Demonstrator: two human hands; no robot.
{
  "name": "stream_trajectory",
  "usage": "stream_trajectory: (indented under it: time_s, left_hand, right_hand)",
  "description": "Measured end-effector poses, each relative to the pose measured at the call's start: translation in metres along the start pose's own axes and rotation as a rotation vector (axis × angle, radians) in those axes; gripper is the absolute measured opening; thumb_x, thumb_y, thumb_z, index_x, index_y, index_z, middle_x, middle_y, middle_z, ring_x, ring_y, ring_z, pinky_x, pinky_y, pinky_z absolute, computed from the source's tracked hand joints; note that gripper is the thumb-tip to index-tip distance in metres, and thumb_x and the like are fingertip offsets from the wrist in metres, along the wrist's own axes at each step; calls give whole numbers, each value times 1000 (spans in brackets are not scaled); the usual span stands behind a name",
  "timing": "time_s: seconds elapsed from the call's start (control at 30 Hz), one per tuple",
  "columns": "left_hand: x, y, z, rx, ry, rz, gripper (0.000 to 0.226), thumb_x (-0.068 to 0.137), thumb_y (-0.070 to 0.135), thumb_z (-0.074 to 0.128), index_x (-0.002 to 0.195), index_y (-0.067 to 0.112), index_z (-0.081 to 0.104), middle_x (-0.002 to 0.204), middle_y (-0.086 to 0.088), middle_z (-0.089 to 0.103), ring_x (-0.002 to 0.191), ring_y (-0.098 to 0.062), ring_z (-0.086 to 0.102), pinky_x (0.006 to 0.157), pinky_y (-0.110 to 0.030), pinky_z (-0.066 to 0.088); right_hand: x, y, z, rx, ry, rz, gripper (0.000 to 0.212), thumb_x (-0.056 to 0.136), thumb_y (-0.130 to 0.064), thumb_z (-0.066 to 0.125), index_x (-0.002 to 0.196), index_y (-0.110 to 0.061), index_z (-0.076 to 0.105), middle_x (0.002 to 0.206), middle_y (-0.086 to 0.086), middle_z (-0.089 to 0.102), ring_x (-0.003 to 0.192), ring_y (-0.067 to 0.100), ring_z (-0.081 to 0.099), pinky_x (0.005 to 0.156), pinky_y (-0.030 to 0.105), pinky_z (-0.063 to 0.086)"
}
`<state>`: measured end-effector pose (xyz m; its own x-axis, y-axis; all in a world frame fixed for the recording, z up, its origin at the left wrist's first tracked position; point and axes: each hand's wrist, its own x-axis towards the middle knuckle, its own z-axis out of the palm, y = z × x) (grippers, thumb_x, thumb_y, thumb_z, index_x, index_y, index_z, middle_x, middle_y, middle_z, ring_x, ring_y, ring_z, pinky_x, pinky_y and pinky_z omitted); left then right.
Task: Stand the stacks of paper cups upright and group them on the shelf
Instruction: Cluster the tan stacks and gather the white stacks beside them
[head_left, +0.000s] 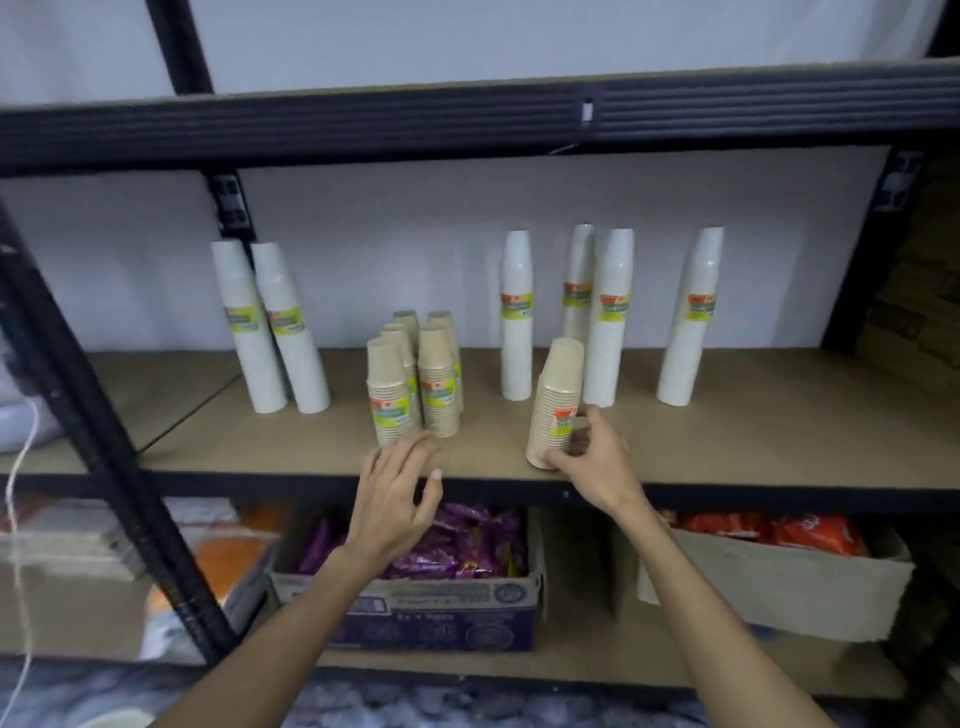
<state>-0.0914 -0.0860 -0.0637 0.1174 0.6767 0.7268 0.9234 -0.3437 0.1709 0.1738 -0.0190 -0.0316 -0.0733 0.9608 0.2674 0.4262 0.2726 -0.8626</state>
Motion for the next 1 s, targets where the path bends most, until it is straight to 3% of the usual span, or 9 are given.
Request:
stream_trajectory:
  time_s: [0.23,0.37,0.47,1.0]
  left_hand:
    - [-17,-73,-32,55,155,-377,29,89,27,41,109,16,58,110,-1,58,100,-24,54,81,-38,37]
    - [-10,-99,-24,79,-28,-557,39,98,34,33,127,16,52,133,-4,54,120,-24,50,101,-44,35]
    - [-8,-108,-13,211,-207,-554,57,97,43,18,137,18,49,147,-4,47,137,-23,38,114,-45,22]
    - [-10,-107,-13,232,-231,-494,63,94,44,9,135,20,51,146,-5,46,140,-23,34,115,-46,19]
  right_hand:
    - [2,-29,81,-41,-89,-29,66,70,-31,86,125,-20,53,101,-8,69,93,10,66,87,37,56]
    - [9,-42,114,-77,-104,-38,50,72,-38,83,113,-26,57,105,-11,68,103,13,62,90,37,54]
    - [12,-49,127,-137,-78,-30,49,77,-40,80,117,-26,56,111,-11,66,106,12,57,91,36,52]
    - [8,-59,145,-180,39,-4,69,65,-66,77,112,-28,43,102,-9,66,92,15,66,76,39,57]
